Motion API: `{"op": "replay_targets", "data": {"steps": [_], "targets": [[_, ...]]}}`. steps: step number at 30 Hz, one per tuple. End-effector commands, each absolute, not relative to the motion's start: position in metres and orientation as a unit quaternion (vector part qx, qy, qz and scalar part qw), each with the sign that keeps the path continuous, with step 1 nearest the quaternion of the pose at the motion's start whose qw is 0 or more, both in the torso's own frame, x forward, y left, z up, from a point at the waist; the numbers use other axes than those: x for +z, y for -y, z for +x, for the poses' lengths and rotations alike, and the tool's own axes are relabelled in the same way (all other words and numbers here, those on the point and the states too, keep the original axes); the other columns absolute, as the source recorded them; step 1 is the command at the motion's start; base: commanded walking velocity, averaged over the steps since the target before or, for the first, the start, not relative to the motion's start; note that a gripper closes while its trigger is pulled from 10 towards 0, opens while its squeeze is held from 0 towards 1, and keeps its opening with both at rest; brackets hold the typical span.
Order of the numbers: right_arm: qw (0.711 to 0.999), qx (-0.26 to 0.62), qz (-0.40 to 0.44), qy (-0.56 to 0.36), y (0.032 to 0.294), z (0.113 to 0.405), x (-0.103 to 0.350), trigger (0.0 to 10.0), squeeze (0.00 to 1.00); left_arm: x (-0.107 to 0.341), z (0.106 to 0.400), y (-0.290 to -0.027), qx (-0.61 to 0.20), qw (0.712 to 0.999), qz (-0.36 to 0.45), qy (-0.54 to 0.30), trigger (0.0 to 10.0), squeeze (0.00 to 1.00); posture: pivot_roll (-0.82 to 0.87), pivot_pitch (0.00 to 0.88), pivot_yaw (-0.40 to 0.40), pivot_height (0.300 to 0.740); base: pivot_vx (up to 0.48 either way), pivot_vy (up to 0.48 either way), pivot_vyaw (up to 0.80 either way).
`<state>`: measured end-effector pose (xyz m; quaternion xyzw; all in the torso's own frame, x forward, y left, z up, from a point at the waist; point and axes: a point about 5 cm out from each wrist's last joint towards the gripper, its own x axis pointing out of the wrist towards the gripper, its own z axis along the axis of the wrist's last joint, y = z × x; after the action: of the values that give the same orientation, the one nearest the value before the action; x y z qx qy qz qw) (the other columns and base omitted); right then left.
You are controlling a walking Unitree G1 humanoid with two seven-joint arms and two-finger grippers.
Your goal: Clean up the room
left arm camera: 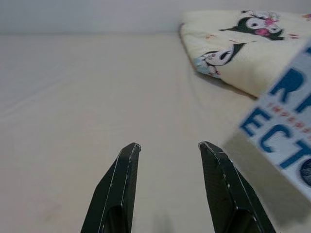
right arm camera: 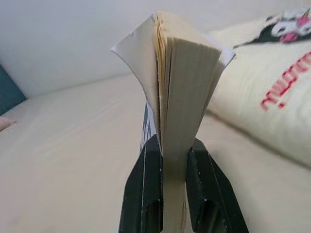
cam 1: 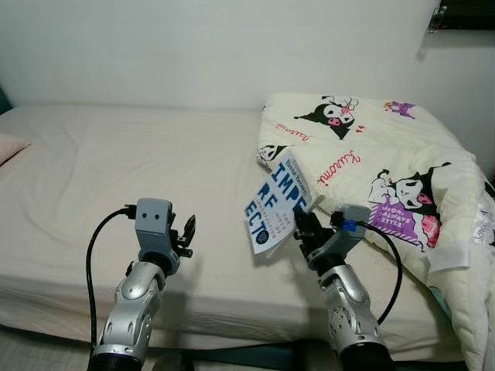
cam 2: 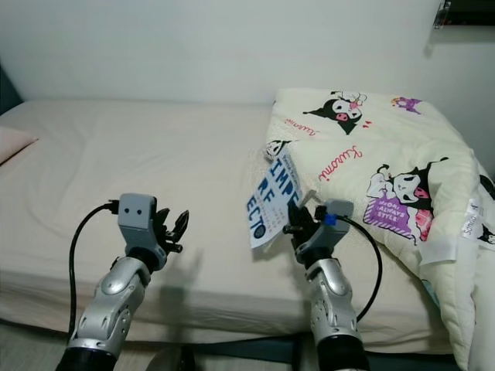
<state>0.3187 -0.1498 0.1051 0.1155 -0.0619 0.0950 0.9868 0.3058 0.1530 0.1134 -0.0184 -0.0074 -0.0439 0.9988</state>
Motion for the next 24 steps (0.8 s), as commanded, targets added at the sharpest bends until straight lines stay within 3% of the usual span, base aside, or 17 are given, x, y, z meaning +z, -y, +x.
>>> {"op": "replay_targets", "data": {"steps": [1, 24], "targets": [[0.987, 0.099, 0.088, 0.095, 0.146, 0.318, 0.118, 10.0, 0.0, 0.109, 0.305, -0.153, -0.035, 0.999, -0.007, -0.001, 10.0, 0.0, 0.0, 0.0, -0.02, 0.621, 0.0, 0.0, 0.0], [0.995, 0.06, 0.017, 0.079, 0.158, 0.304, 0.11, 10.0, 0.0, 0.118, 0.306, -0.152, -0.042, 0.998, 0.009, 0.034, 10.0, 0.0, 0.01, 0.0, -0.022, 0.706, 0.0, 0.0, 0.0]]}}
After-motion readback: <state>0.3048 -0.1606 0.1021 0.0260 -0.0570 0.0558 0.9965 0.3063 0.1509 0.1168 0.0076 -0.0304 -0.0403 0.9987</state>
